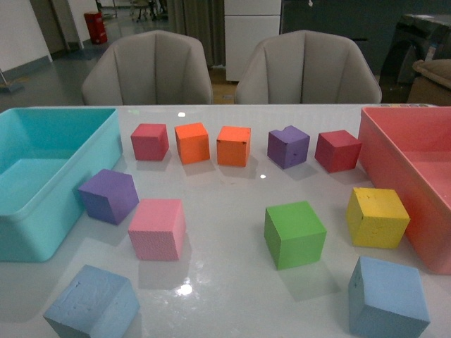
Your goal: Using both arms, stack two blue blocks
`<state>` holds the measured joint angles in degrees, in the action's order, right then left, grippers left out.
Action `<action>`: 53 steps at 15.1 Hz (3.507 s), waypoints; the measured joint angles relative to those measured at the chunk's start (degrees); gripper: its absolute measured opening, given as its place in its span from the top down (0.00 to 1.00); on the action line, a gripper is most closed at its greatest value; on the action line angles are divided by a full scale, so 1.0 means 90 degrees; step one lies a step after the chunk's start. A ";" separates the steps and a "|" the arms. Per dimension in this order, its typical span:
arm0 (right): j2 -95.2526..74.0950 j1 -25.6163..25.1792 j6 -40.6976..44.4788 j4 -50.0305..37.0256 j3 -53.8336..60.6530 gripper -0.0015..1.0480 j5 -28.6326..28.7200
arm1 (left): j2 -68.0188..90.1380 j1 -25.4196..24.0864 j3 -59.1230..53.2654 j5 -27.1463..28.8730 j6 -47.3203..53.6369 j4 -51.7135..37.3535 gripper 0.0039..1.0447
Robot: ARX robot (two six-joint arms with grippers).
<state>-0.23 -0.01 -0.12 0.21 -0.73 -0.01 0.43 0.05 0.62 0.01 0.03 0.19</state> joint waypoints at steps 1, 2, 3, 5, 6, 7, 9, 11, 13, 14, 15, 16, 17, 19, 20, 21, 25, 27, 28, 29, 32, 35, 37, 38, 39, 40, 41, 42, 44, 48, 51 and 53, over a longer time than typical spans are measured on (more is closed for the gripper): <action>0.0000 0.0000 0.0000 0.0000 0.0000 0.06 0.0000 | 0.0000 0.0000 0.0000 0.0002 0.0000 0.0000 0.06; 0.0000 0.0000 0.0000 0.0000 0.0000 0.06 0.0000 | 0.0000 0.0000 0.0000 0.0000 0.0000 0.0002 0.06; 0.0000 0.0000 0.0000 0.0000 0.0000 0.06 0.0000 | 0.0000 0.0000 0.0000 0.0000 0.0000 0.0002 0.06; 0.0000 0.0000 0.0000 0.0000 0.0000 0.06 0.0000 | 0.0000 0.0000 0.0000 0.0000 0.0000 0.0000 0.06; 0.0000 0.0000 0.0000 0.0000 0.0000 0.06 0.0000 | 0.0000 0.0000 0.0000 0.0000 0.0000 0.0002 0.06; 0.0000 0.0000 0.0000 0.0000 0.0000 0.06 0.0000 | 0.0000 0.0000 0.0000 0.0000 0.0000 0.0002 0.06; 0.0000 0.0000 0.0000 0.0000 0.0000 0.06 0.0000 | 0.0000 0.0000 0.0000 0.0000 0.0000 0.0002 0.06; 0.0000 0.0000 0.0000 0.0000 0.0000 0.06 0.0000 | 0.0000 0.0000 0.0000 0.0000 0.0000 0.0002 0.06; 0.0000 0.0000 0.0000 0.0000 0.0000 0.06 0.0000 | 0.0000 0.0000 0.0000 0.0000 0.0000 0.0002 0.06; 0.0000 0.0000 0.0000 0.0000 0.0000 0.06 0.0000 | 0.0000 0.0000 0.0000 0.0000 0.0000 0.0002 0.06; 0.0000 0.0000 0.0000 0.0000 0.0000 0.06 -0.0002 | 0.0000 0.0000 0.0000 0.0000 0.0000 0.0000 0.06; 0.0000 0.0000 0.0000 0.0000 0.0000 0.06 0.0000 | 0.0000 0.0000 0.0000 0.0000 0.0000 0.0000 0.06; -0.1433 0.0707 -0.0328 0.0029 -0.0471 0.06 -0.1659 | 0.0000 0.0000 0.0000 0.0000 0.0000 0.0000 0.06; -0.7572 0.1600 -0.1073 -0.2550 -0.2875 0.06 -0.1151 | 0.0000 0.0000 0.0000 0.0000 0.0000 -0.0005 0.06; -0.8942 0.1855 -0.1826 -0.1965 -0.3514 0.06 -0.0896 | 0.0000 0.0000 0.0000 0.0000 0.0000 -0.0002 0.06; -0.9360 0.1933 -0.2174 -0.1637 -0.3677 0.06 -0.0799 | 0.0000 0.0000 0.0000 0.0000 0.0000 -0.0005 0.06; -1.0076 0.2059 -0.2939 -0.0923 -0.3837 0.06 -0.0495 | 0.0000 0.0000 0.0000 0.0000 0.0000 -0.0005 0.06; -1.0151 0.2086 -0.3011 -0.0877 -0.3854 0.06 -0.0512 | 0.0000 0.0000 0.0000 0.0000 0.0000 -0.0005 0.06; -1.0183 0.2089 -0.3028 -0.0869 -0.3866 0.06 -0.0520 | 0.0000 0.0000 0.0000 0.0000 0.0000 -0.0005 0.06; -1.0212 0.2091 -0.3043 -0.0877 -0.3871 0.06 -0.0525 | 0.0000 0.0000 0.0000 0.0000 0.0000 -0.0005 0.06; -1.0280 0.2091 -0.3065 -0.0874 -0.3891 0.06 -0.0522 | 0.0000 0.0000 0.0000 0.0002 0.0000 -0.0005 0.06; -1.0443 0.2091 -0.3104 -0.0935 -0.3905 0.06 -0.0520 | 0.0000 0.0000 0.0000 0.0000 0.0000 -0.0005 0.06; -1.0584 0.2091 -0.3179 -0.0935 -0.3910 0.06 -0.0508 | 0.0000 0.0000 0.0000 0.0000 0.0000 -0.0005 0.06; -1.0693 0.2093 -0.3208 -0.0954 -0.3912 0.06 -0.0498 | 0.0000 0.0000 0.0000 0.0000 0.0000 -0.0005 0.06; -1.0797 0.2123 -0.3215 -0.1015 -0.3915 0.06 -0.0498 | 0.0000 0.0000 0.0000 0.0000 0.0000 -0.0005 0.06; -1.0860 0.2127 -0.3220 -0.1042 -0.3927 0.06 -0.0486 | 0.0000 0.0000 0.0000 0.0000 0.0000 -0.0005 0.06; -1.0931 0.2127 -0.3223 -0.1103 -0.3942 0.06 -0.0481 | 0.0000 0.0000 0.0000 0.0000 0.0000 -0.0002 0.06; -1.1166 0.2125 -0.3223 -0.1226 -0.3985 0.06 -0.0440 | 0.0000 0.0000 0.0000 0.0000 0.0000 -0.0002 0.06; -1.1424 0.2120 -0.3247 -0.1355 -0.4070 0.33 -0.0425 | 0.0000 0.0000 0.0000 0.0000 0.0000 -0.0005 0.06; -1.1064 0.2120 -0.3247 -0.1333 -0.3881 0.55 -0.0495 | 0.0000 0.0000 0.0000 0.0000 0.0000 -0.0002 0.06; -1.0758 0.2120 -0.3245 -0.1226 -0.3810 0.58 -0.0527 | 0.0000 0.0000 0.0000 0.0000 0.0000 -0.0002 0.06; -1.0472 0.2118 -0.3211 -0.1110 -0.3808 0.59 -0.0566 | 0.0000 0.0000 0.0000 0.0000 0.0000 -0.0005 0.06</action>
<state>-94.48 19.05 -29.02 -9.78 -35.00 -5.10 0.43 0.05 0.62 0.01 0.03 0.14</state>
